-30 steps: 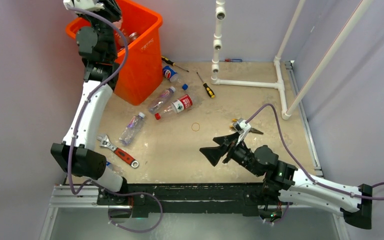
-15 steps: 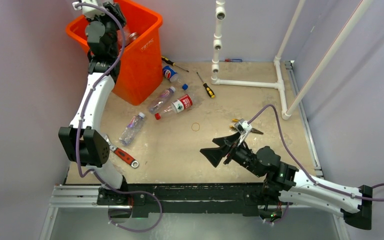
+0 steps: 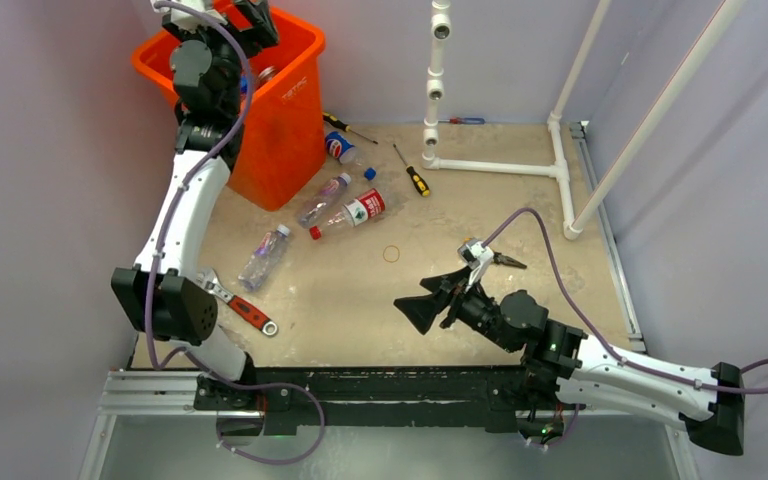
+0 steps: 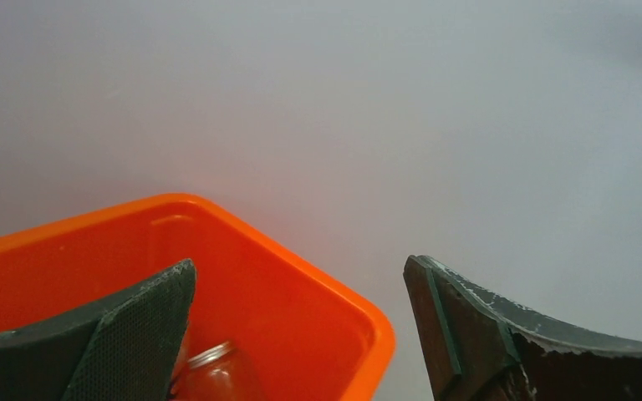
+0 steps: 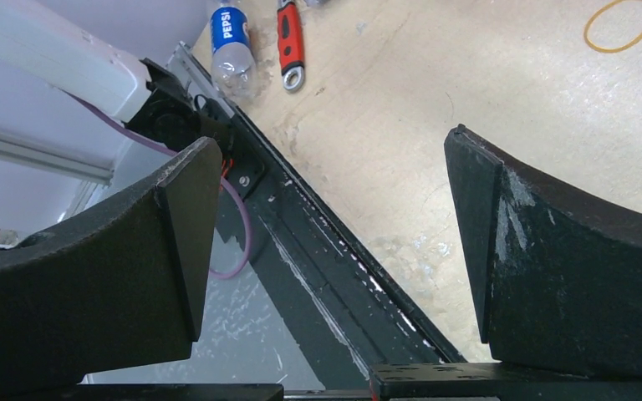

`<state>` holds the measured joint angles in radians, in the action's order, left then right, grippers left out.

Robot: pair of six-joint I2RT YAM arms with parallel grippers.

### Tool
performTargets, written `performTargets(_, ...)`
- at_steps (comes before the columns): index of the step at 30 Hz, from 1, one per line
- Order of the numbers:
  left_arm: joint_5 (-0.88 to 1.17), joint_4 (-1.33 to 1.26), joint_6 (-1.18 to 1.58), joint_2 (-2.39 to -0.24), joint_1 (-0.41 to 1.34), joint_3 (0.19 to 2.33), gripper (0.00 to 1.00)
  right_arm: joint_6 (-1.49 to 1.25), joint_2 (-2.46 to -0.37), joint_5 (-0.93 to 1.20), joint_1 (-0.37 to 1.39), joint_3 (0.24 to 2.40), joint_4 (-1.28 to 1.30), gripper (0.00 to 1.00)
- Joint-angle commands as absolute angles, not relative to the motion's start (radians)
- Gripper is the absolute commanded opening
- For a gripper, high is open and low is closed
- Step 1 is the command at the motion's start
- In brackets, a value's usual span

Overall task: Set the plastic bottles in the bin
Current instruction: Place the plastic bottle in the trash bin.

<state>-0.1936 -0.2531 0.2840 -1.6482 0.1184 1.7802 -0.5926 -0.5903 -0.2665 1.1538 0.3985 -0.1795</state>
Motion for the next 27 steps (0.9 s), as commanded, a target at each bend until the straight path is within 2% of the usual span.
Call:
performTargets(1, -0.173, -0.215, 0.246, -1.519, 0.2, 1.827, 0.96, -0.573, -0.598, -0.27, 1.158, 0.427, -0.22, 0.99)
performTargets(6, -0.187, -0.171, 0.23, -1.403, 0.31, 1.709, 0.98, -0.591, -0.6, -0.32, 1.158, 0.43, -0.22, 0.99)
performTargets(14, -0.253, -0.045, 0.279, -1.243, 0.316, 1.493, 0.99, -0.59, -0.618, -0.336, 1.158, 0.432, -0.209, 0.99)
performTargets(21, -0.497, 0.094, 0.247, -1.173, 0.316, 1.416, 0.99, -0.583, -0.684, -0.351, 1.158, 0.442, -0.221, 0.99)
performTargets(27, -0.237, 0.116, 0.469, -1.082, 0.316, 1.18, 0.99, -0.614, -0.724, -0.414, 1.158, 0.43, -0.221, 0.99)
